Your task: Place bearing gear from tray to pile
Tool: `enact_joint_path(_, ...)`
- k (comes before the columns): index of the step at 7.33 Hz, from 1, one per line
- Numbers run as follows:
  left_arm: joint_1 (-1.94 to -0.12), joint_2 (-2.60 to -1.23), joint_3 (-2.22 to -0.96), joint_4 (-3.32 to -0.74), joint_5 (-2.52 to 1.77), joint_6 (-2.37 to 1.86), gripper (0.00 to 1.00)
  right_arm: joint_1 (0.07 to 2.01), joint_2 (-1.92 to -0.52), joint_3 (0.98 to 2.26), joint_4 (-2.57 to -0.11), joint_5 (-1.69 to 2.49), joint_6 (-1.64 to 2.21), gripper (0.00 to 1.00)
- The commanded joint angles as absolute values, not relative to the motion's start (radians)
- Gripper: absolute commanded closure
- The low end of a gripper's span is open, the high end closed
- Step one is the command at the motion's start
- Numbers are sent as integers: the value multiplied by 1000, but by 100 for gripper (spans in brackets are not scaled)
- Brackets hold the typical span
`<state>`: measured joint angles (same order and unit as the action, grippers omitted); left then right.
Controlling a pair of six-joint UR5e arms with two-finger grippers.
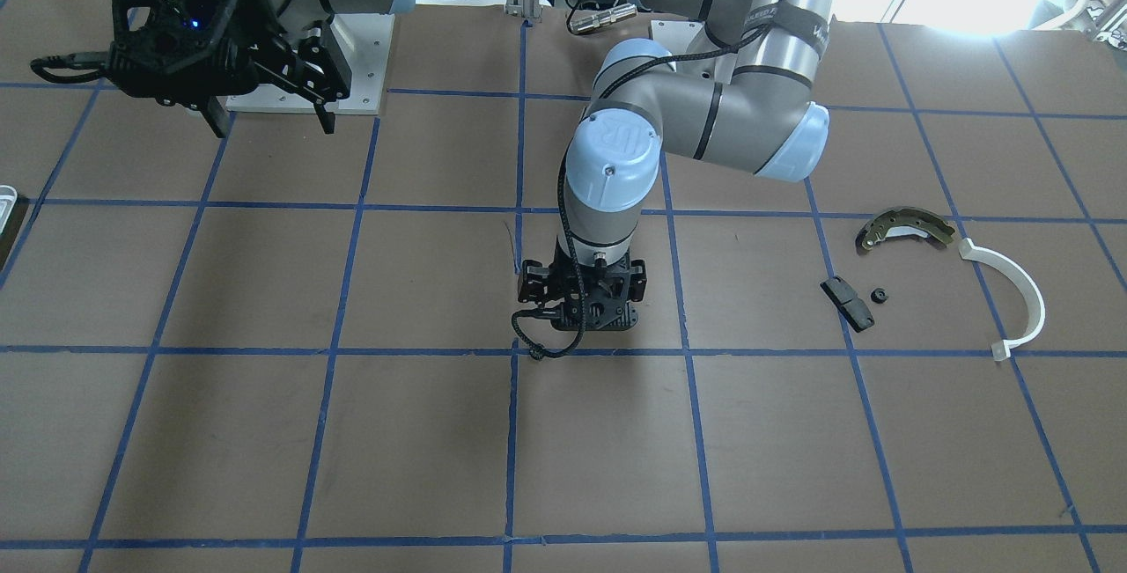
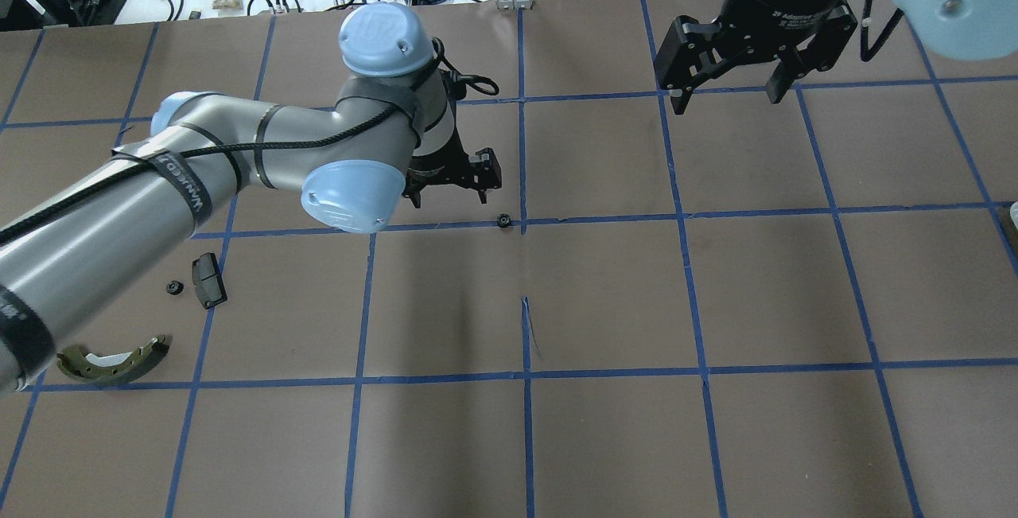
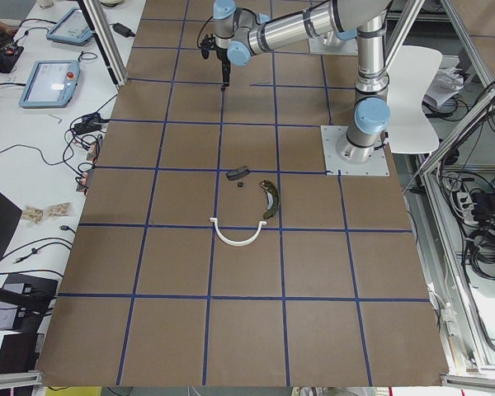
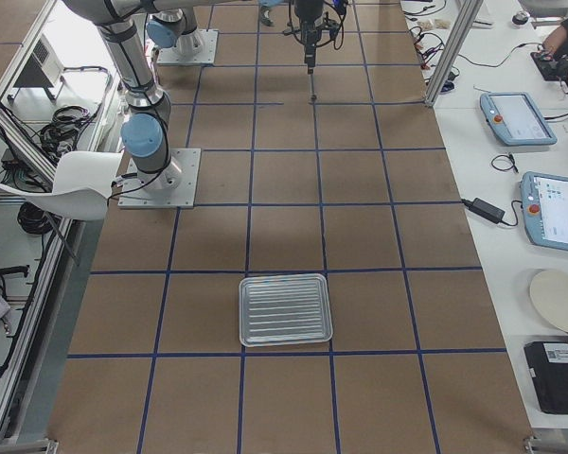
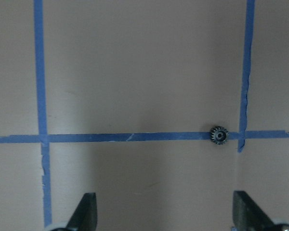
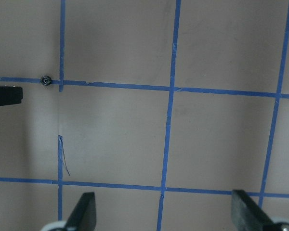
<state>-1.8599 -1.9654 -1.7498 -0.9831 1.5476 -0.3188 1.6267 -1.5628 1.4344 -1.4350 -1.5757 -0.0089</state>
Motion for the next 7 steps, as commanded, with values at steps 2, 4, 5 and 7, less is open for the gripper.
enact_joint_path(2,-1917,-2100,-1694,-916,1589,-402,5,1618,-1577,1420,-1394,-1600,-5,0)
enact_joint_path(4,-1933,-2141,-1689,-910,1605,-407,18,1623,-1577,1428,-1432,-1600,6,0)
enact_joint_path(5,-1933,-2154,-1683,-896,1605,-403,21,1624,-1575,1431,-1474,-1600,52,0)
enact_joint_path(7,-1933,-2167,-1654,-894,1605,-400,47,1624,-1571,1431,-1486,-1600,80,0)
